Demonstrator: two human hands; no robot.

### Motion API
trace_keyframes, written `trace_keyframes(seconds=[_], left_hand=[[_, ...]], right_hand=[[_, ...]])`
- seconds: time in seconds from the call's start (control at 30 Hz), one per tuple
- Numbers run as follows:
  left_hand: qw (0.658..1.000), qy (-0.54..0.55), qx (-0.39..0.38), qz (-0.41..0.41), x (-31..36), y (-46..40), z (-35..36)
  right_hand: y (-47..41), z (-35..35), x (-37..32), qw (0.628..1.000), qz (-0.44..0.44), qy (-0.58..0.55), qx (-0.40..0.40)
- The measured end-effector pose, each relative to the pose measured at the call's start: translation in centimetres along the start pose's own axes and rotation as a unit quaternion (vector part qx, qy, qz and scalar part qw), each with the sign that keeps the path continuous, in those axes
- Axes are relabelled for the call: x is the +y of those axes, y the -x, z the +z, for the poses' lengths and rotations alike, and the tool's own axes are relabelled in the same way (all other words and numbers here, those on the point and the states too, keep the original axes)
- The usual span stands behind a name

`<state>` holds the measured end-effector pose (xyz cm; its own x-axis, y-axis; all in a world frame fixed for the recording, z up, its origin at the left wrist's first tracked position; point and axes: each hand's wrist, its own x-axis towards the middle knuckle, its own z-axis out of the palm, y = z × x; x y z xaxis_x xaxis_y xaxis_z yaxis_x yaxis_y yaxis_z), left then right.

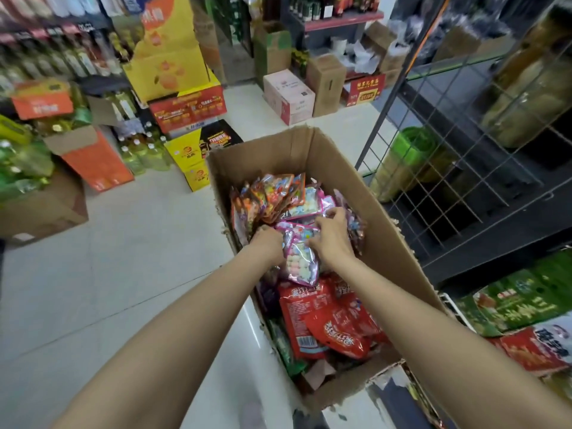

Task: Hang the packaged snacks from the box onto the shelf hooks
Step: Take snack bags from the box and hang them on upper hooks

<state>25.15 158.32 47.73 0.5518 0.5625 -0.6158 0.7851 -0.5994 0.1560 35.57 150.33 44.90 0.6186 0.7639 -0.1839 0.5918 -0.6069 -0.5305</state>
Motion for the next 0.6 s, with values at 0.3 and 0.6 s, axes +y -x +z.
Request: trace_keyframes(seconds=[0.3,0.6], left_hand=[[0.993,0.002,0.113,0.044,0.2,1.8,-1.1],[0.927,-0.02,0.32,0.193,1.2,6.9,-5.9]], right_hand=[[2.1,-4.3,-0.2,0.996,0.029,-0.084,0.005],[5.7,-9.0,-3.3,0.946,0.021,-0.285,0.155]])
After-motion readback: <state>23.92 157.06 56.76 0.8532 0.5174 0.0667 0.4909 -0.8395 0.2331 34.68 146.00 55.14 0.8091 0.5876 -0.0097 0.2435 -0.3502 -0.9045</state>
